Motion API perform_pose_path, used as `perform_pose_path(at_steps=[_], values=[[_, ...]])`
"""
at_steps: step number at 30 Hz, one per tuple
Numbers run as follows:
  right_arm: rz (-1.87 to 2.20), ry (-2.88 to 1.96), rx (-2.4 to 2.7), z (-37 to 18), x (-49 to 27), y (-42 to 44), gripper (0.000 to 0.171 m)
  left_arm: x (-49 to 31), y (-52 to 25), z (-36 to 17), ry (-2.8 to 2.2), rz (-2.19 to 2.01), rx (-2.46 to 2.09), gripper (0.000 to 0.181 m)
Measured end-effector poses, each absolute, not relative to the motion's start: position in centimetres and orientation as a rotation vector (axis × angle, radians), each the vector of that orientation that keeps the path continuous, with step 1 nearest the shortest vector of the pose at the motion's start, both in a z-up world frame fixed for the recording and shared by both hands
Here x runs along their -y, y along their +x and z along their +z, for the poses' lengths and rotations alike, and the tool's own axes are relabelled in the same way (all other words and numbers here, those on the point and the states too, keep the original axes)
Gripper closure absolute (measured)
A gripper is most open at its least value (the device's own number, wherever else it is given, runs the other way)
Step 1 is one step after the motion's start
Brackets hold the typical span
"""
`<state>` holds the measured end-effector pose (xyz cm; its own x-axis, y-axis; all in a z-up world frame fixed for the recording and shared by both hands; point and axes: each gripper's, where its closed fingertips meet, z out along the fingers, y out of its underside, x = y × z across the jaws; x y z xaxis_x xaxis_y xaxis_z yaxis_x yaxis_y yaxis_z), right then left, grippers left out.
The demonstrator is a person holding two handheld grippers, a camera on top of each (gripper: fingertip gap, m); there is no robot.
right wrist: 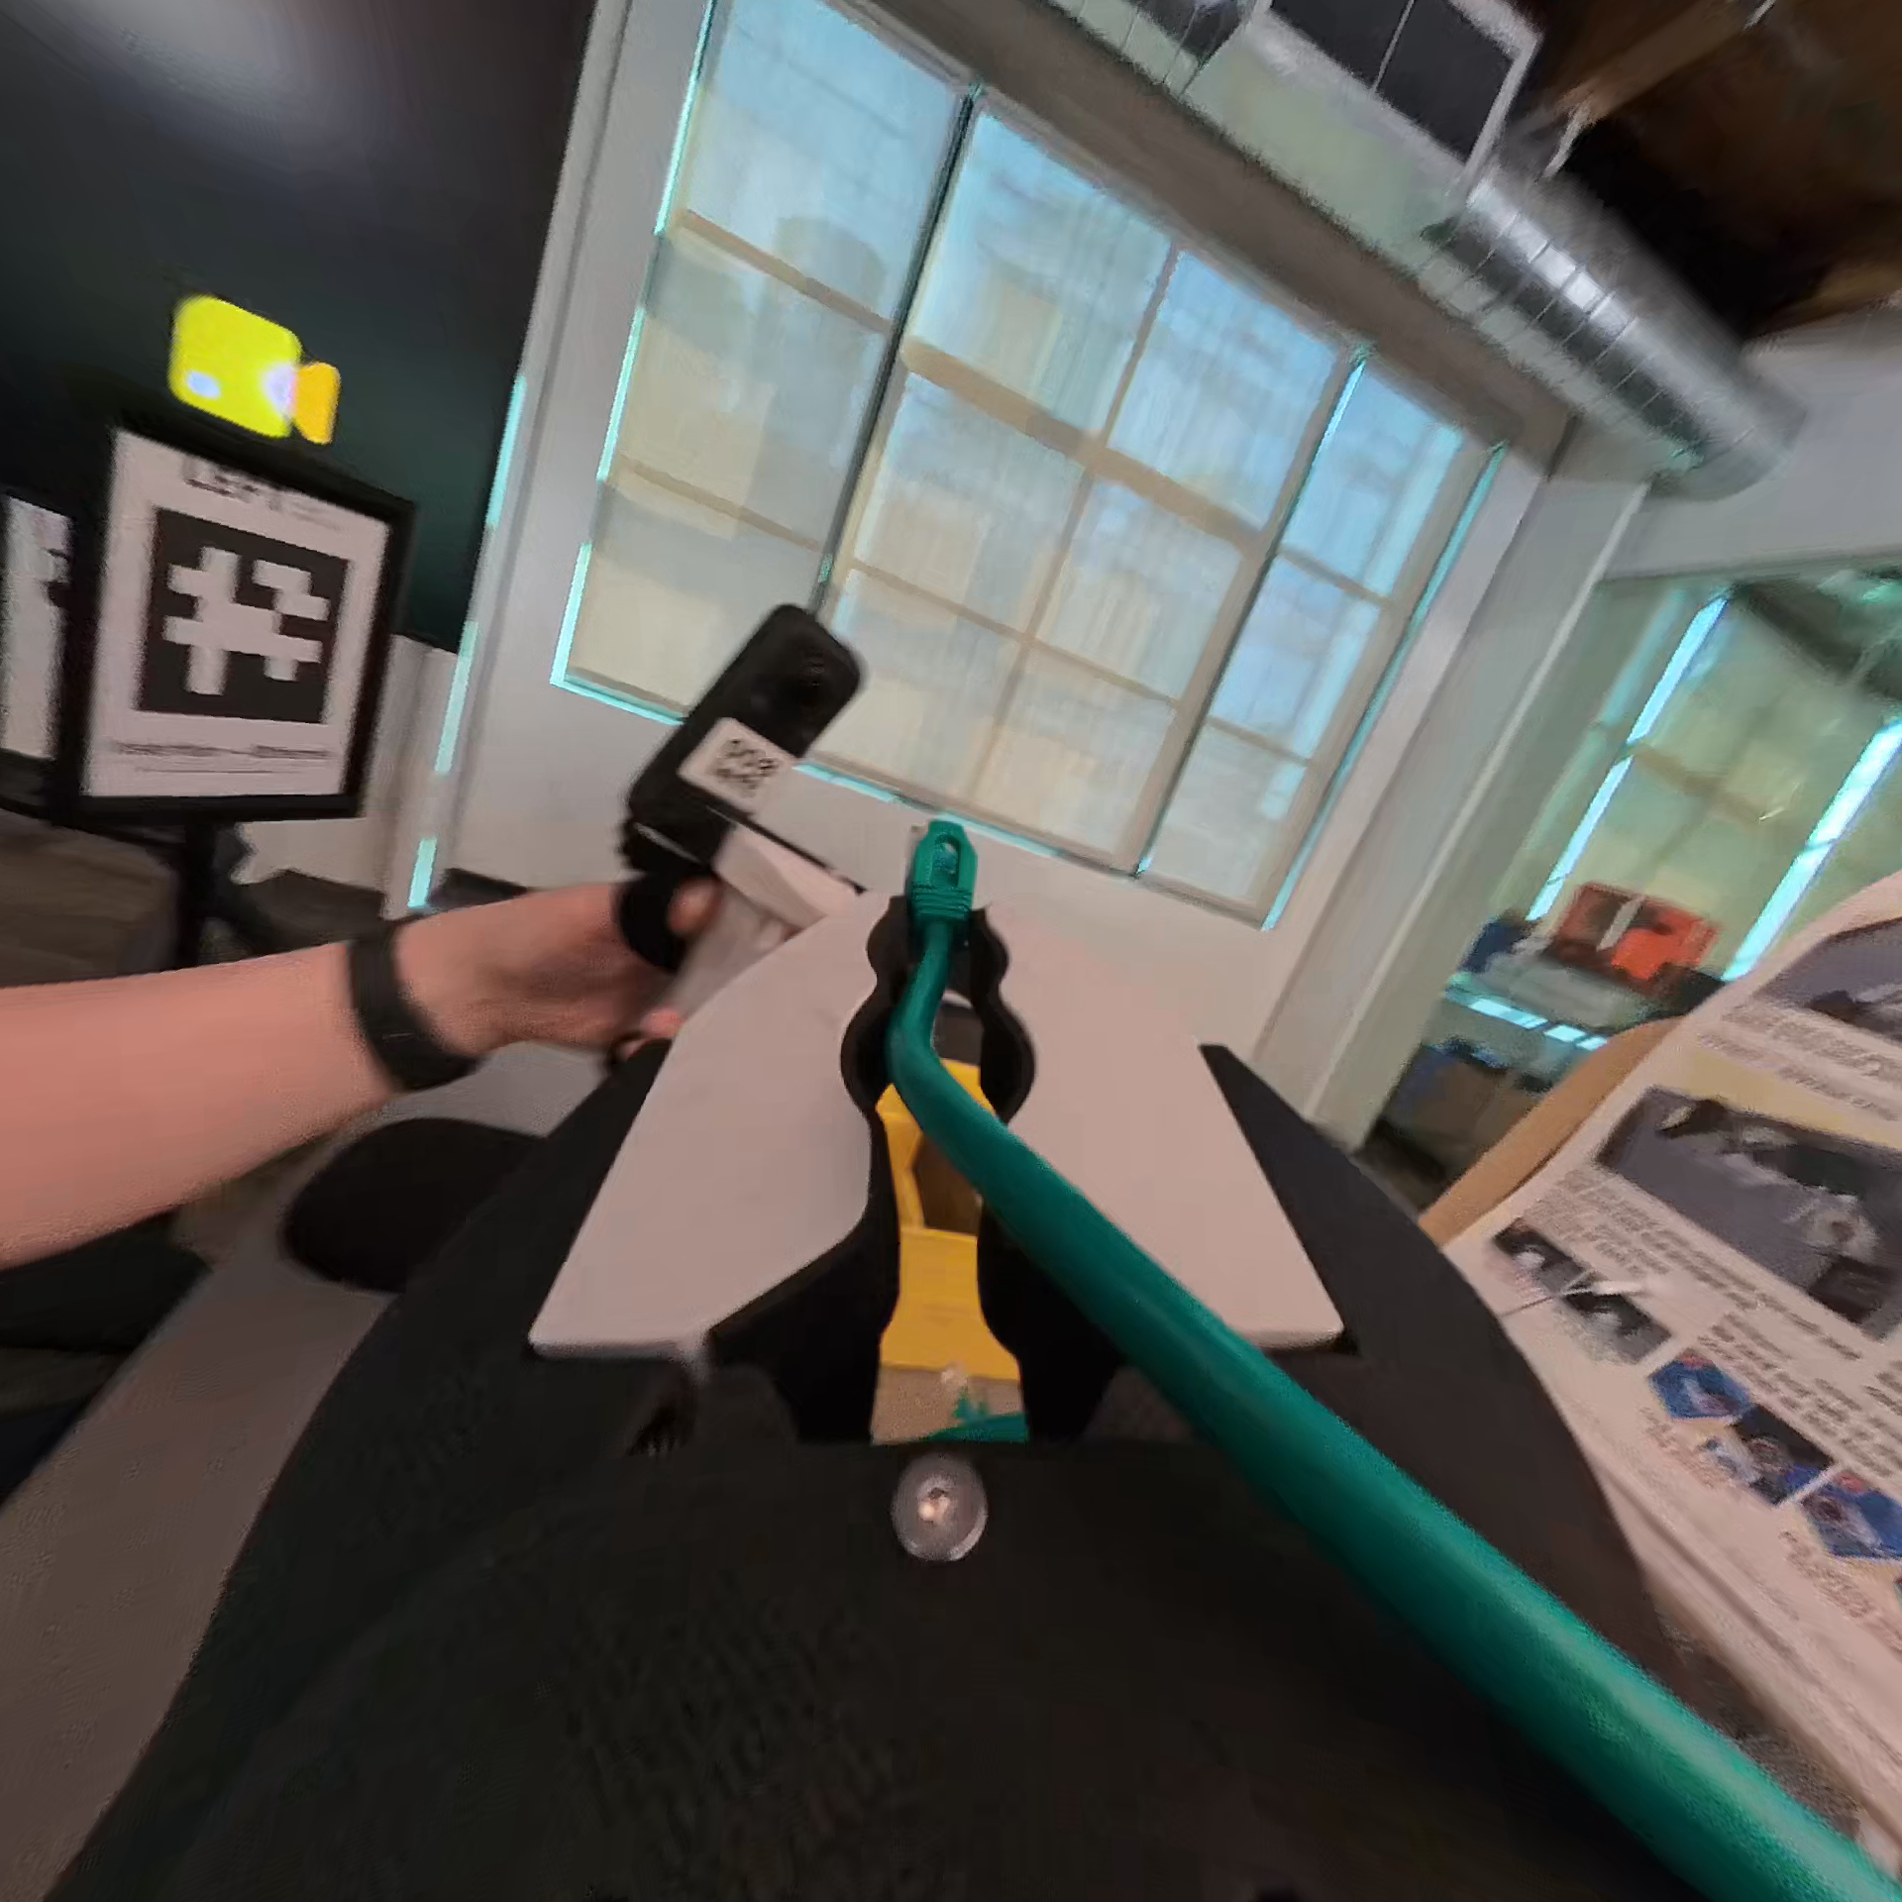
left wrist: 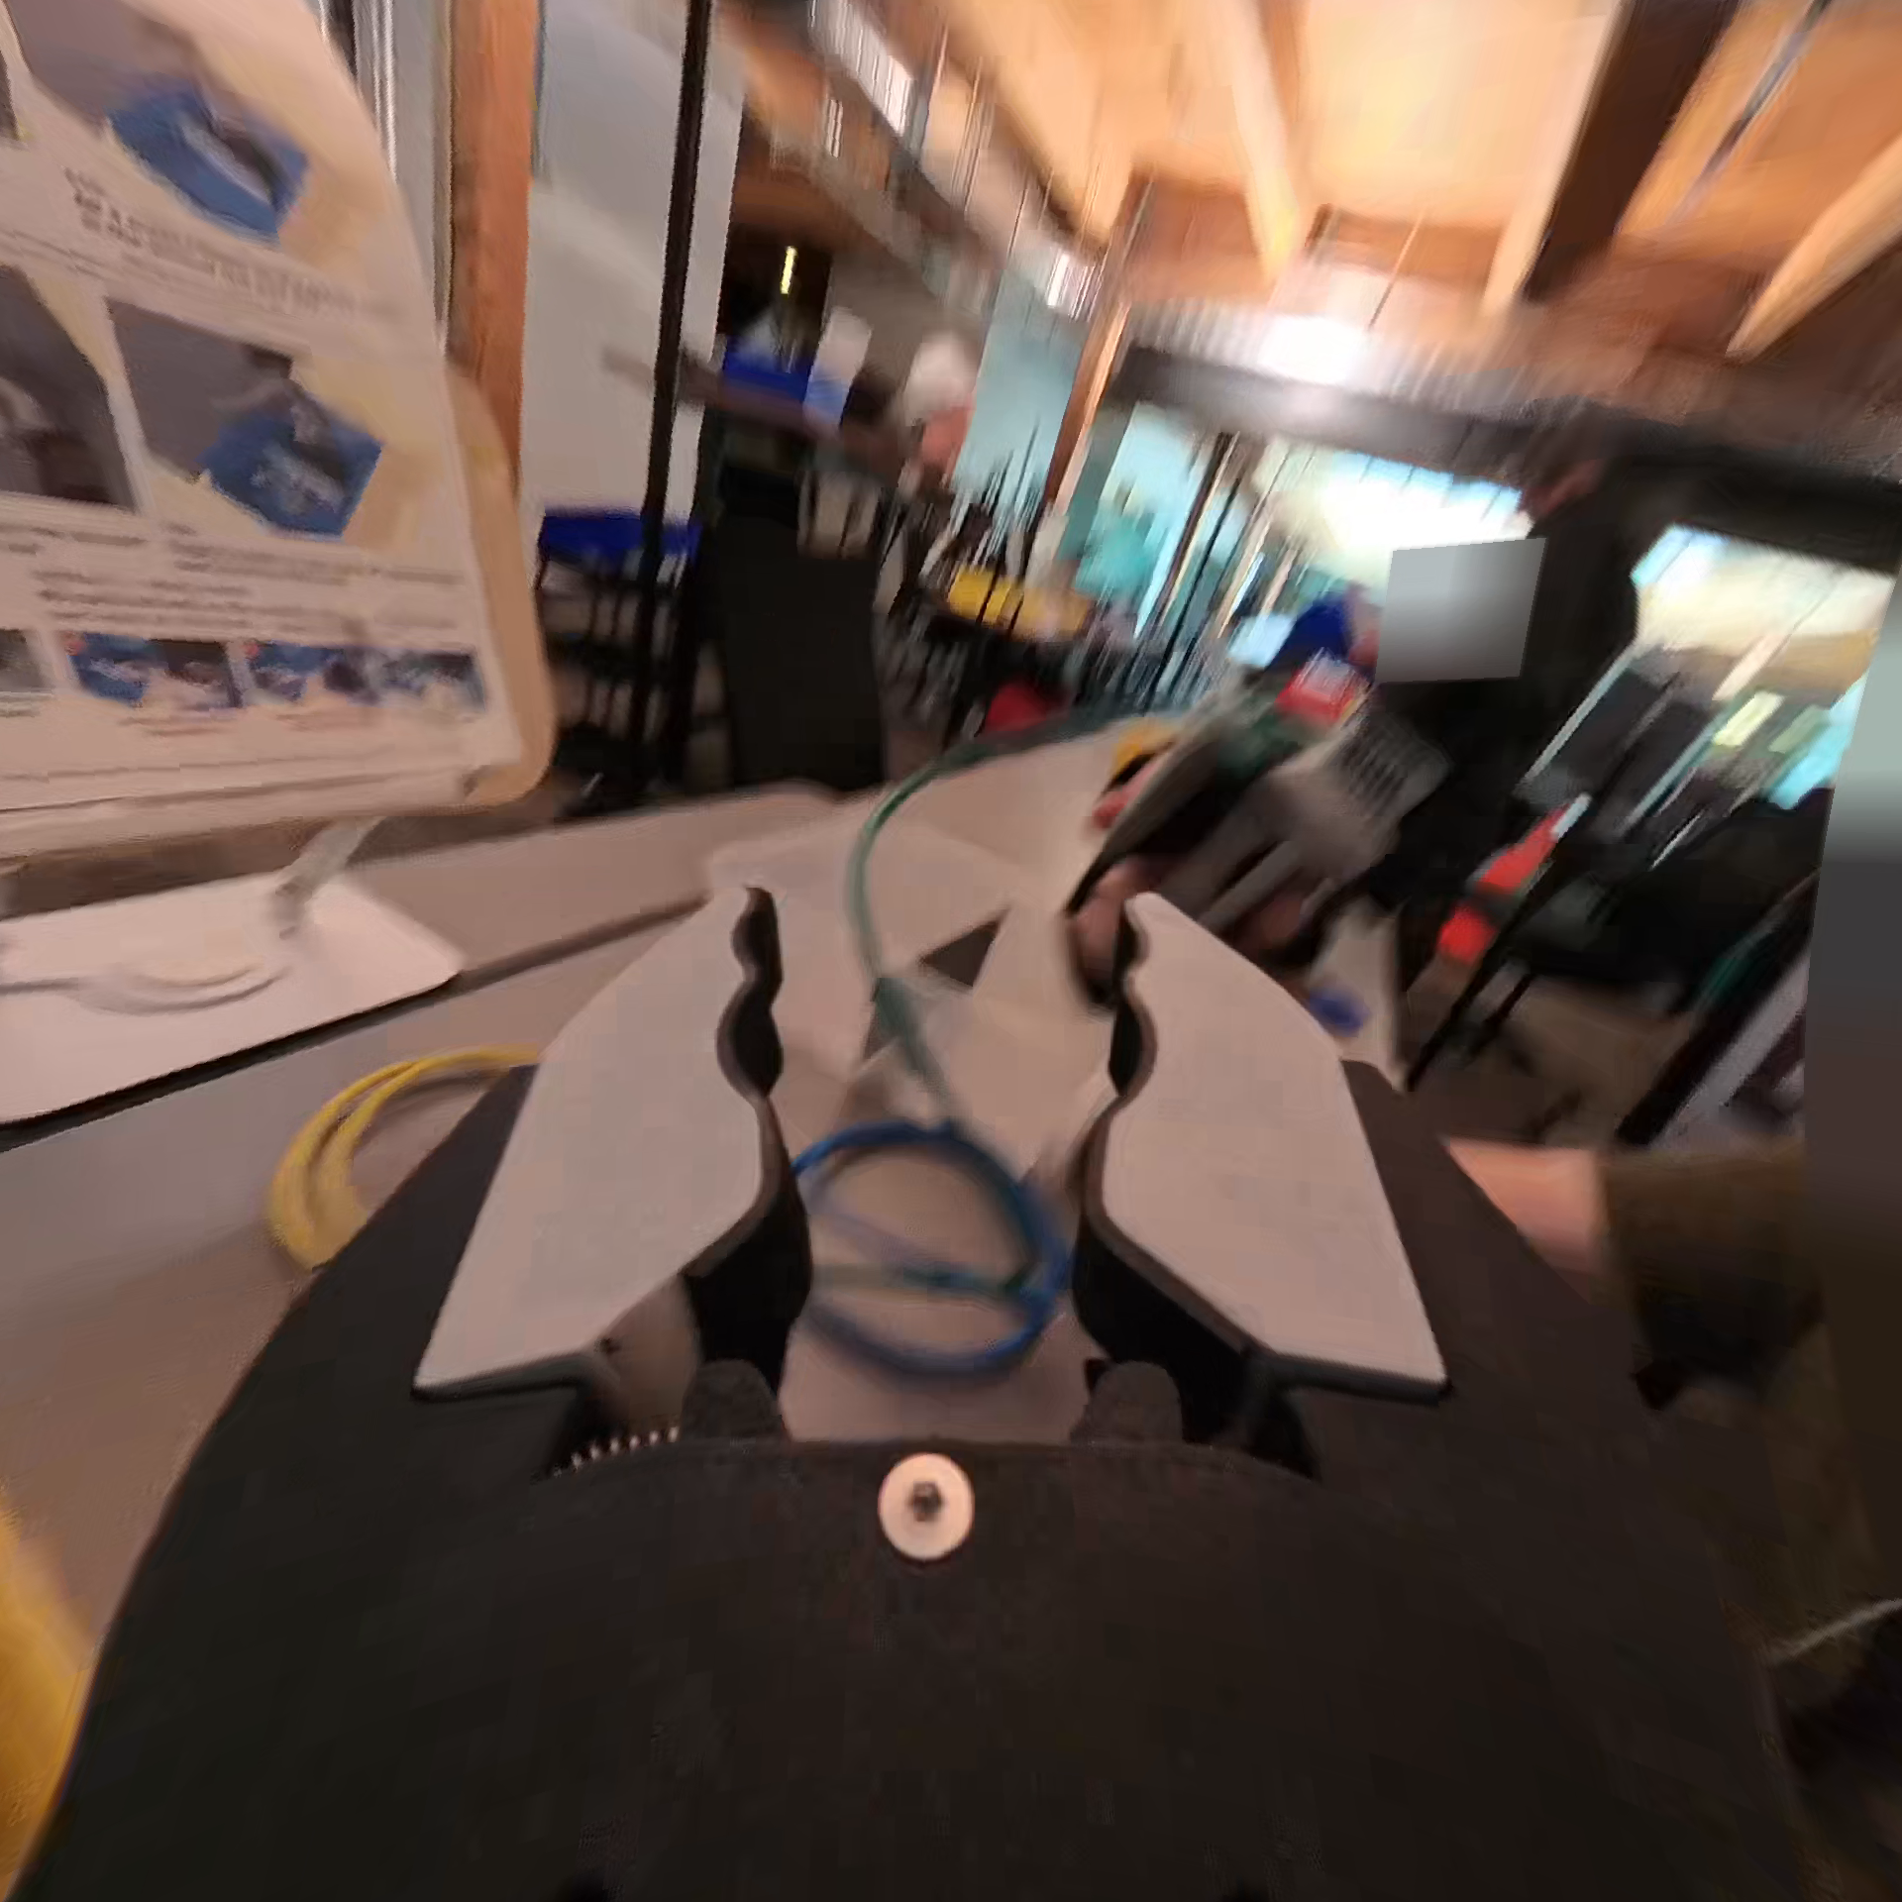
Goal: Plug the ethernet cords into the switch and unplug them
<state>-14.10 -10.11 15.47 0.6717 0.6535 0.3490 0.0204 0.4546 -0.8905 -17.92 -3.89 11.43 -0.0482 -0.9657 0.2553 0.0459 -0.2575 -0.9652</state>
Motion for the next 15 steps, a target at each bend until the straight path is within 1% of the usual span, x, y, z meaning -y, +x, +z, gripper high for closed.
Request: perform_pose_path(at_steps=[1,4,5,9,10,11,12,14,15], values=[[0.484,-1.072,0.777,15.7,10.5,-13.8,0.160,2.6,-17.3,9.9,-1.403,-1.311,-1.180,0.114],[0.554,-1.064,0.895,16.5,12.8,-13.7,0.159,-1.7,-15.1,5.7,-1.567,-0.947,-1.453,0.111],[0.554,-1.070,0.952,16.4,13.6,-13.7,0.159,-2.6,-14.0,4.8,-1.604,-0.905,-1.509,0.109],[0.585,-1.006,1.195,15.8,17.8,-13.7,0.160,-5.5,-9.8,1.0,-1.751,-0.821,-1.758,0.114],[0.597,-0.986,1.227,15.8,18.7,-13.5,0.159,-6.1,-9.3,-0.8,-1.788,-0.739,-1.863,0.111],[0.605,-0.976,1.240,16.0,19.2,-13.3,0.159,-6.6,-9.1,-2.7,-1.825,-0.652,-1.967,0.103],[0.607,-0.968,1.239,16.2,19.5,-12.9,0.159,-7.0,-9.2,-4.5,-1.863,-0.555,-2.069,0.101],[0.613,-0.952,1.234,16.6,20.0,-12.2,0.159,-8.1,-9.6,-7.6,-1.890,-0.333,-2.228,0.086],[0.620,-0.943,1.232,16.8,20.3,-11.8,0.159,-8.5,-9.9,-8.9,-1.883,-0.237,-2.294,0.082]])
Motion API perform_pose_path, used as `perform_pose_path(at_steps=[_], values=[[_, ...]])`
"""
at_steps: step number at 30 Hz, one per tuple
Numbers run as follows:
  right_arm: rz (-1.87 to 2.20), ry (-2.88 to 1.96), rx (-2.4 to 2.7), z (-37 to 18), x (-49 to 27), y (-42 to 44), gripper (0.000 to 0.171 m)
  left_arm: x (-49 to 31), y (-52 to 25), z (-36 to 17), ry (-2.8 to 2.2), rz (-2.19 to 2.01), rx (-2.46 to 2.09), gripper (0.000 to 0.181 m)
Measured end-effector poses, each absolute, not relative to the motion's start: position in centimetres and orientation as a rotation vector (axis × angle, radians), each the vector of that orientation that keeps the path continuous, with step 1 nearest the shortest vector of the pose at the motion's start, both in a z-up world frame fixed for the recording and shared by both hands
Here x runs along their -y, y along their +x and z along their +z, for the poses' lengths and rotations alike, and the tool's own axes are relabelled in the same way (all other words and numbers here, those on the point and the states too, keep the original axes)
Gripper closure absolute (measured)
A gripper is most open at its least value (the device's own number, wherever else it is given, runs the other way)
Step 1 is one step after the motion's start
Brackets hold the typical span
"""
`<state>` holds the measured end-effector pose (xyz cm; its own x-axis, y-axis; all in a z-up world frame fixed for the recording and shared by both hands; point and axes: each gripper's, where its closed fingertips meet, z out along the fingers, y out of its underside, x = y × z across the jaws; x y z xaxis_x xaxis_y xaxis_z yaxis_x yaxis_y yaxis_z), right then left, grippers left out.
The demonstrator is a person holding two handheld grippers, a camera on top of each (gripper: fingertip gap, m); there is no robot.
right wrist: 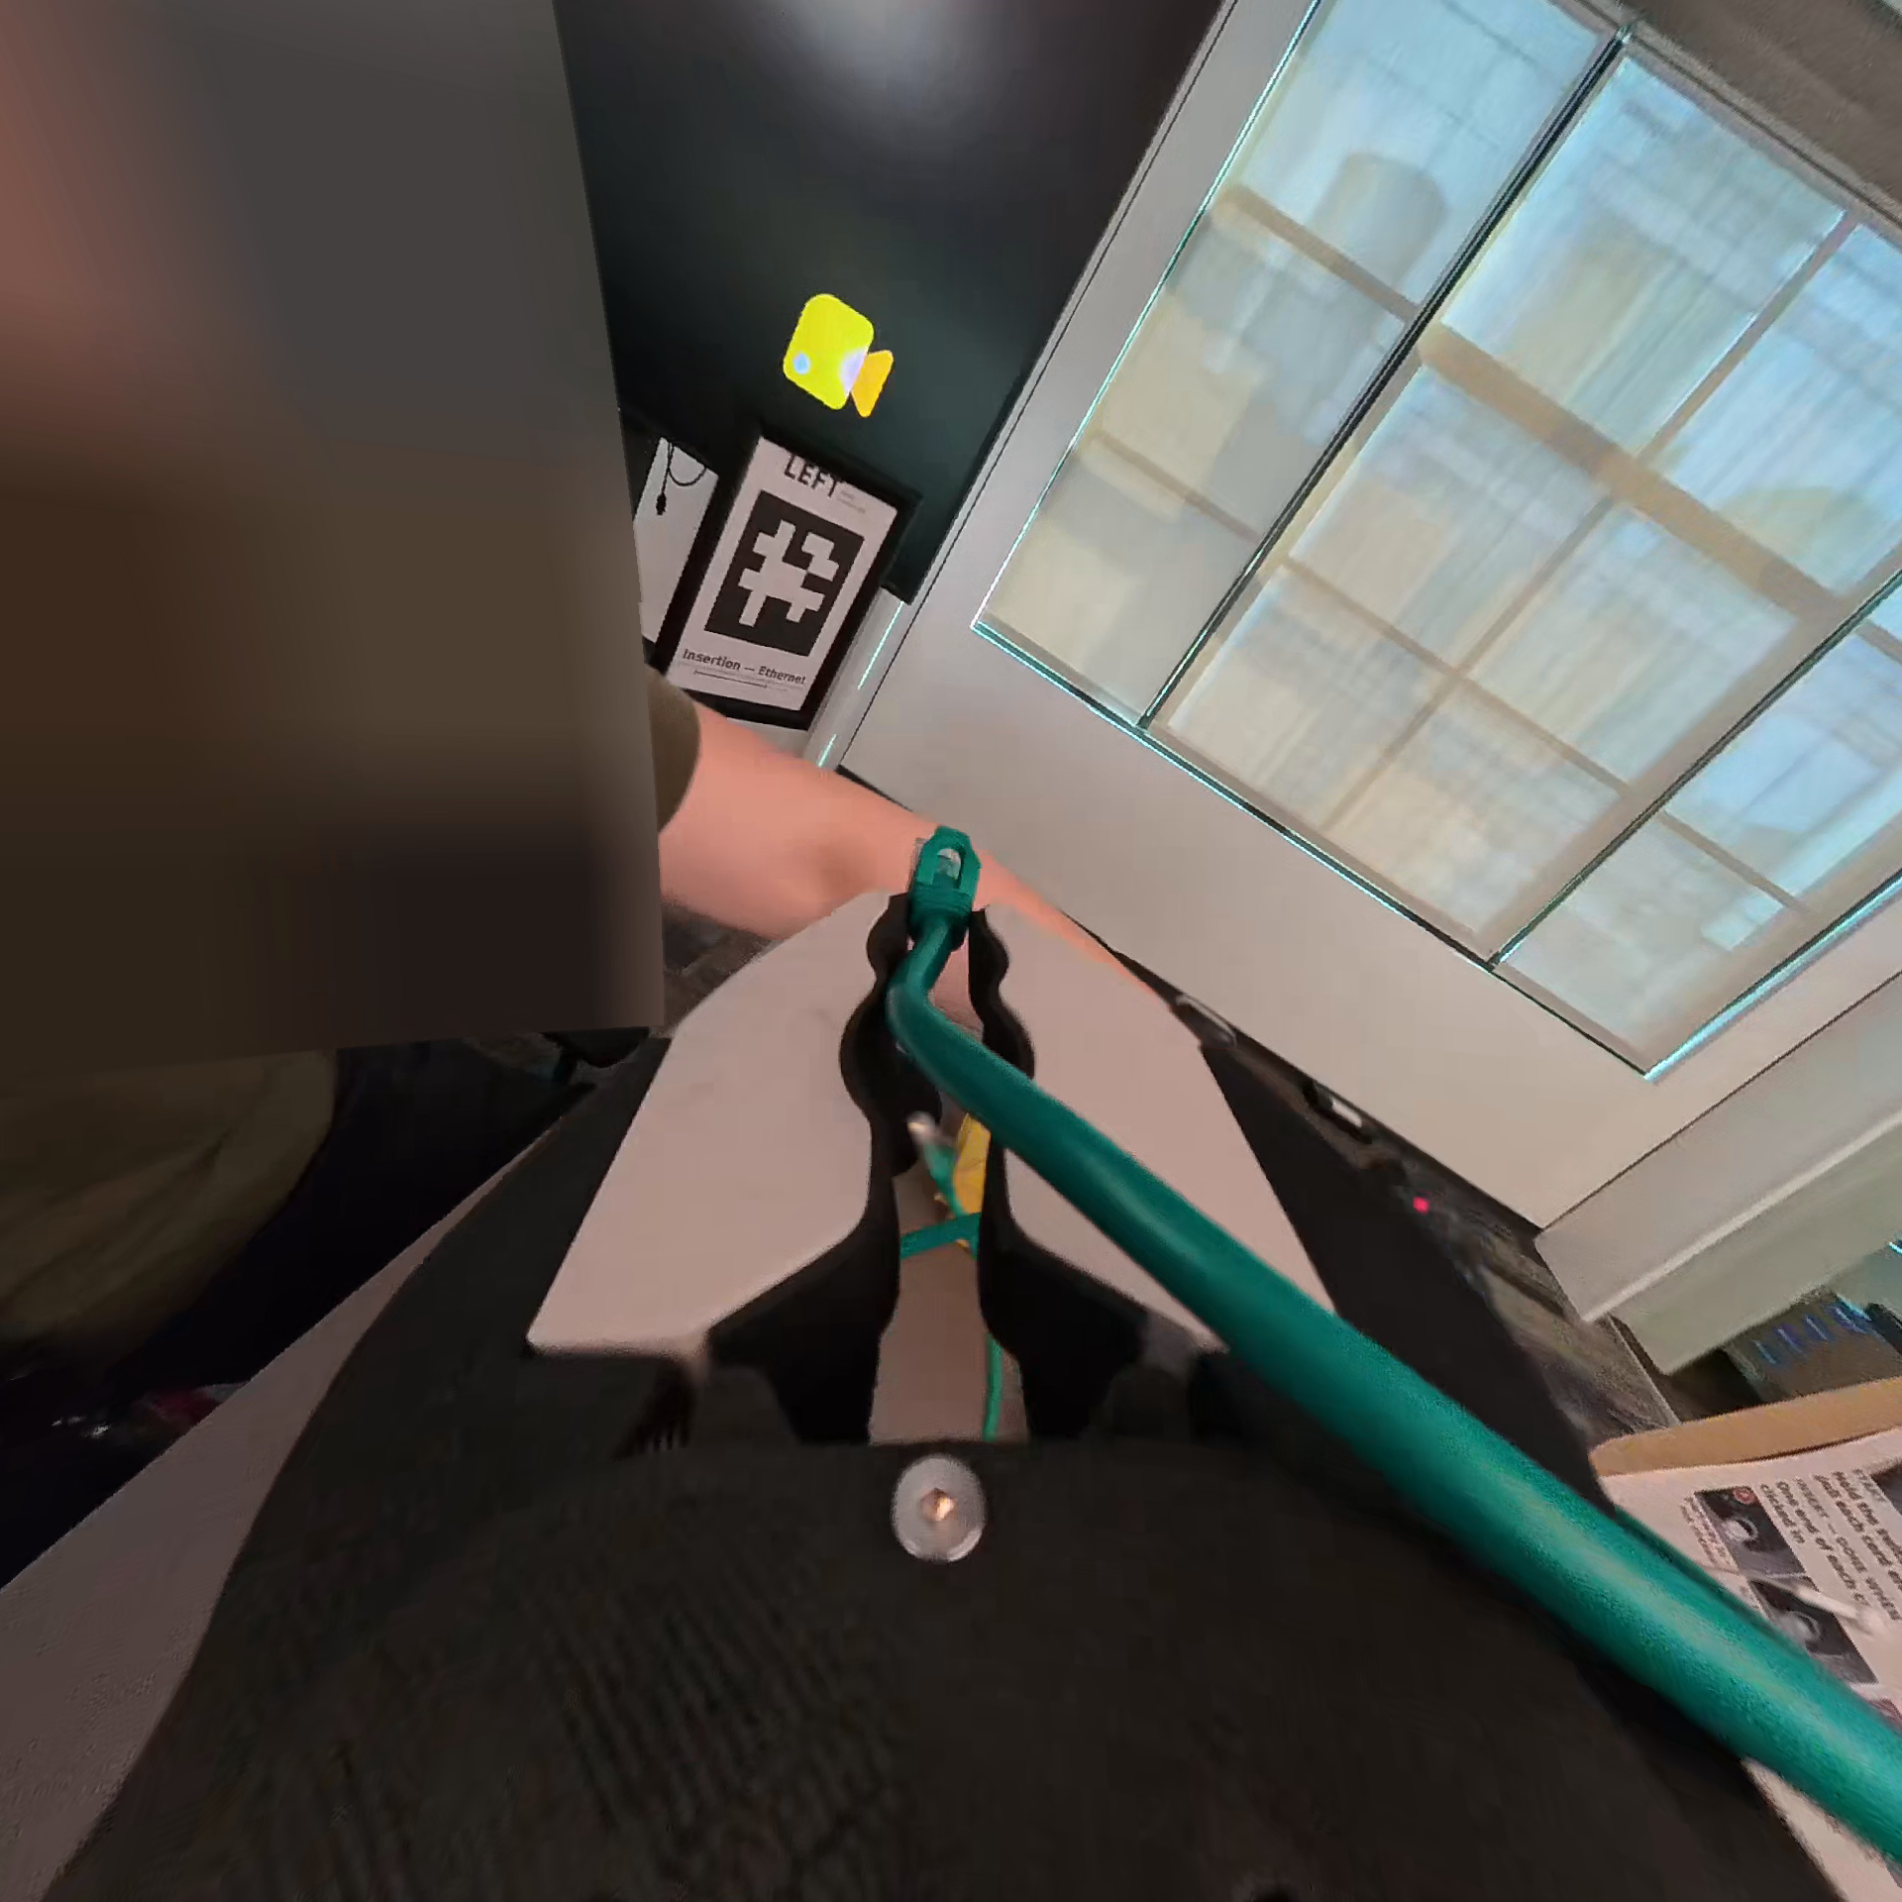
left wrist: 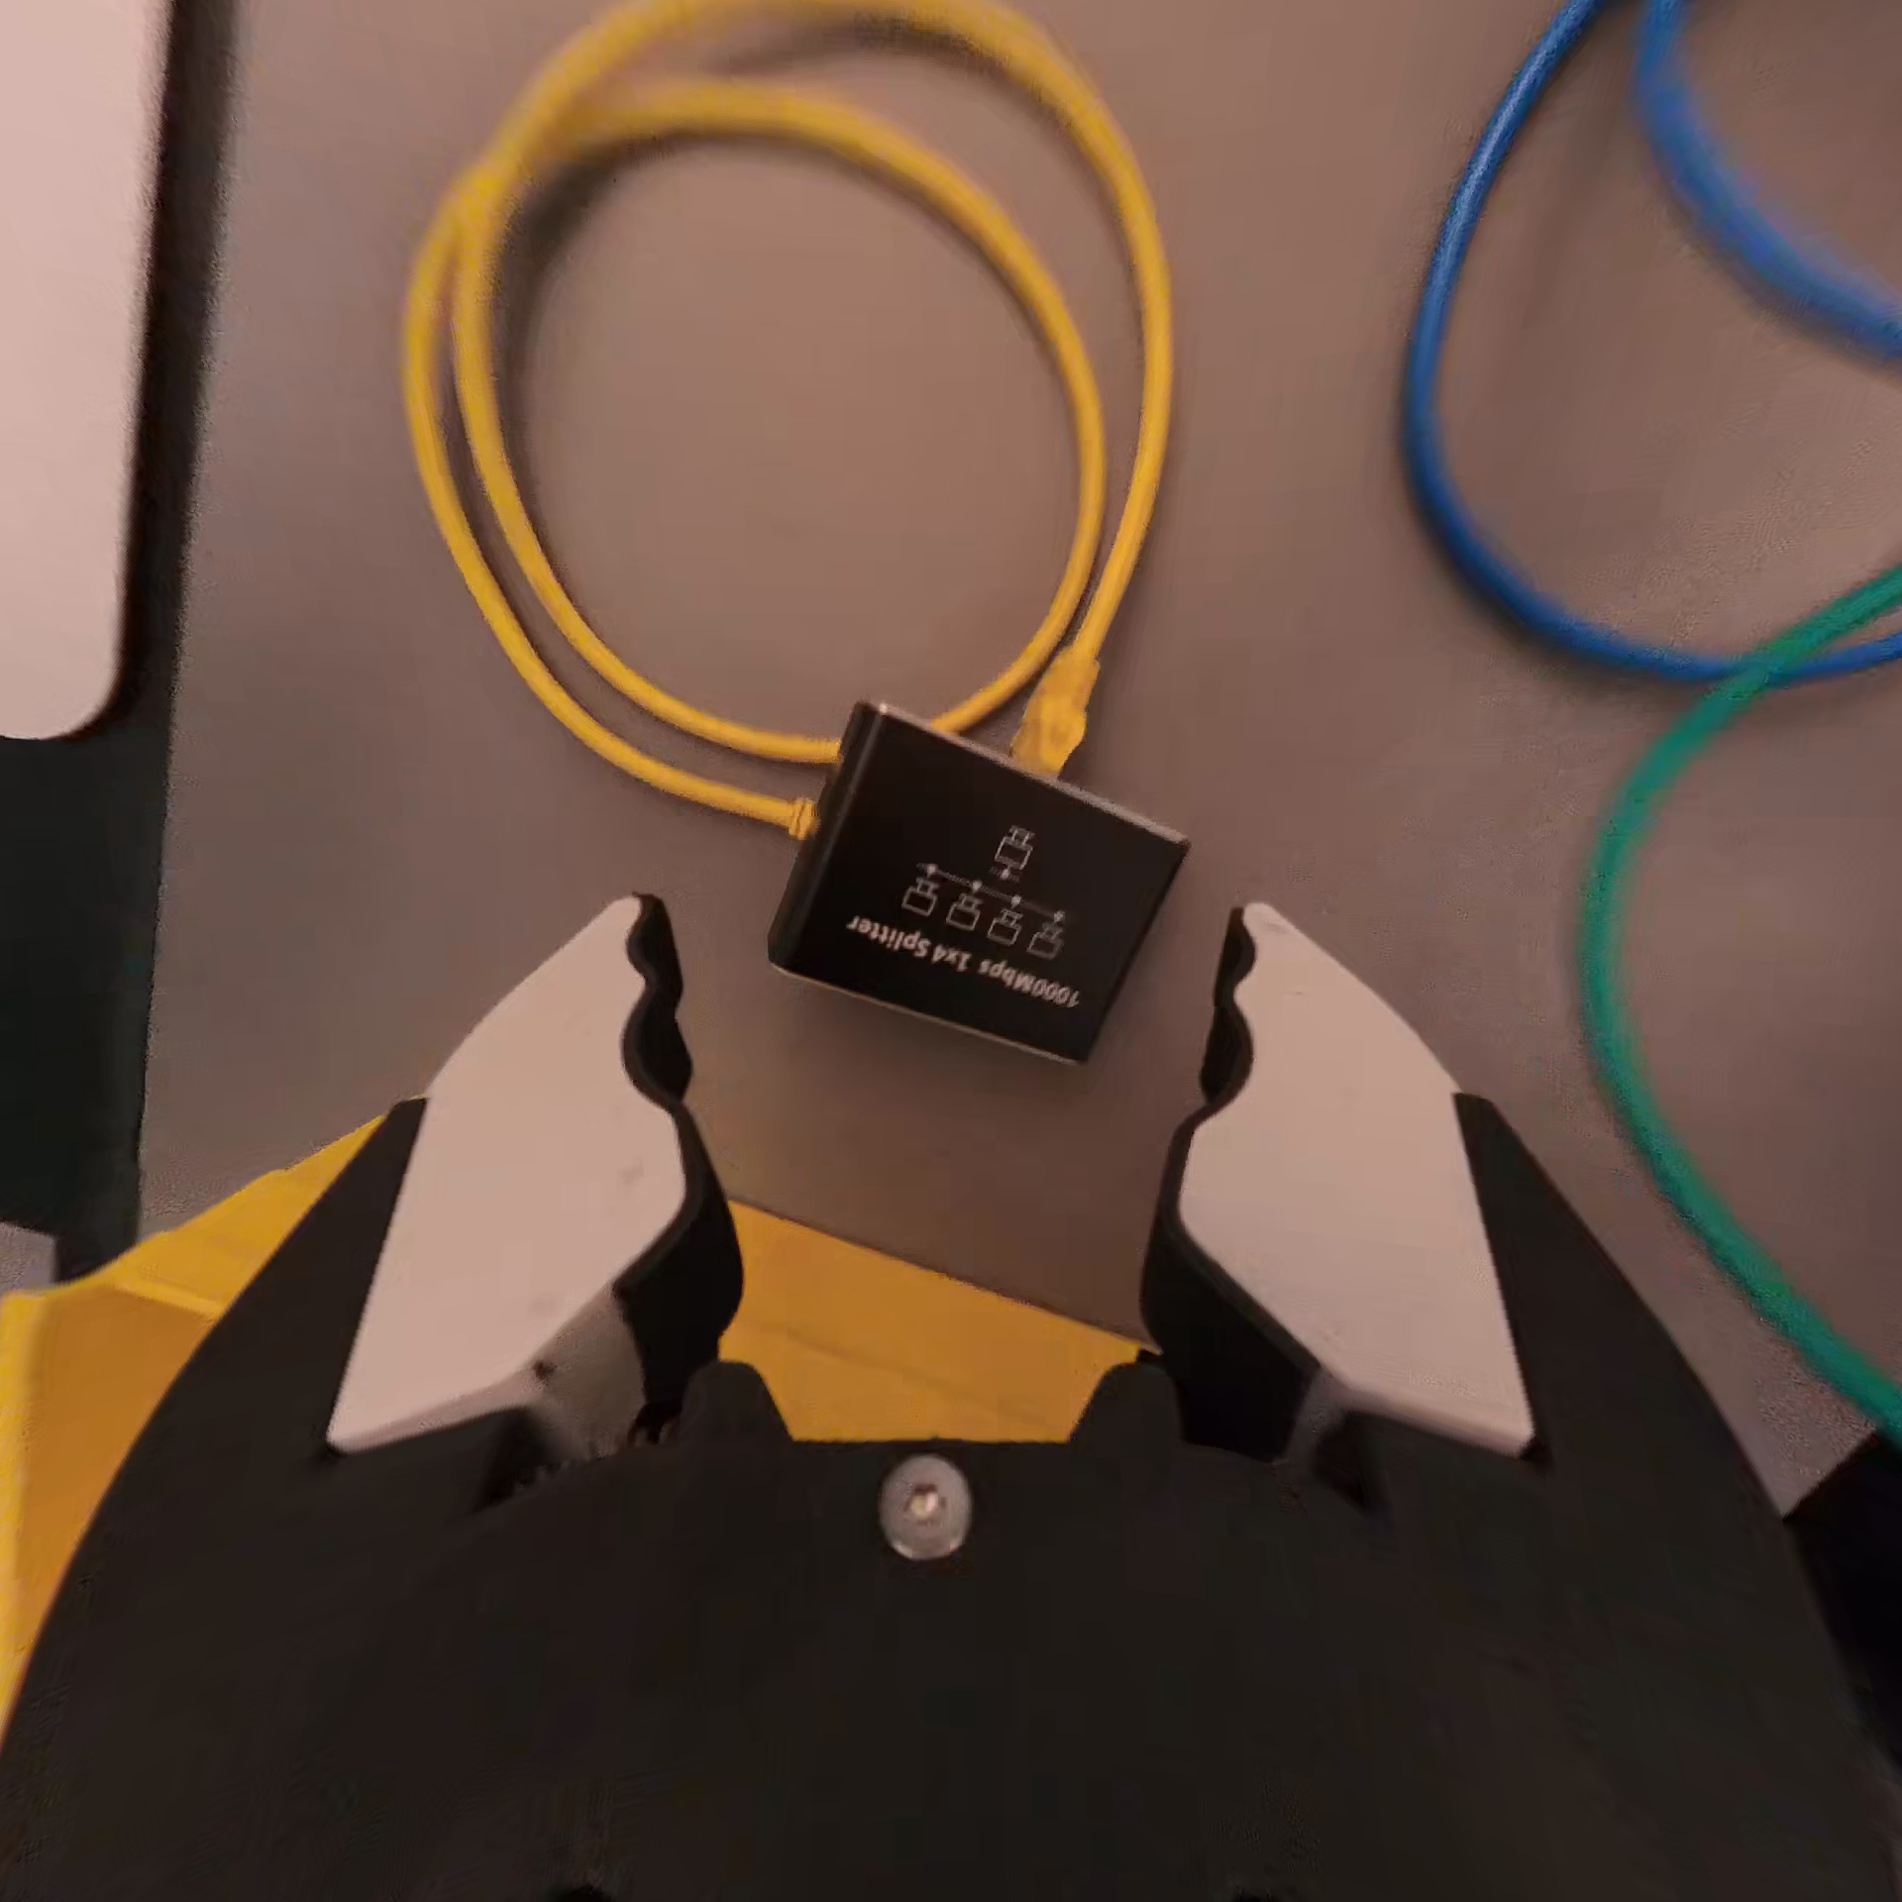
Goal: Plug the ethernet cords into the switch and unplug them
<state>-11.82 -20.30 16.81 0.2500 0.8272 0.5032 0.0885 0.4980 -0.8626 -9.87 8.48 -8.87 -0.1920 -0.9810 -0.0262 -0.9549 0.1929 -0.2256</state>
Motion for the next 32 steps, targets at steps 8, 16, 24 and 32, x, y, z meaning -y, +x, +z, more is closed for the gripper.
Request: perform_pose_path(at_steps=[8,16,24,32], values=[[0.596,-0.896,1.220,17.9,21.5,-10.1,0.160,-8.8,-11.3,-14.0,-1.832,0.028,-2.457,0.079],[0.531,-0.936,1.220,17.6,21.1,-10.3,0.160,-7.6,-13.2,-14.7,-2.321,0.008,-1.984,0.081],[0.510,-1.016,1.180,17.0,19.2,-10.5,0.160,0.0,-15.0,-15.0,-2.799,-0.453,-1.378,0.089],[0.495,-1.015,1.190,16.9,19.4,-10.7,0.159,5.0,-15.3,-12.9,-2.159,-0.473,-2.028,0.097]])
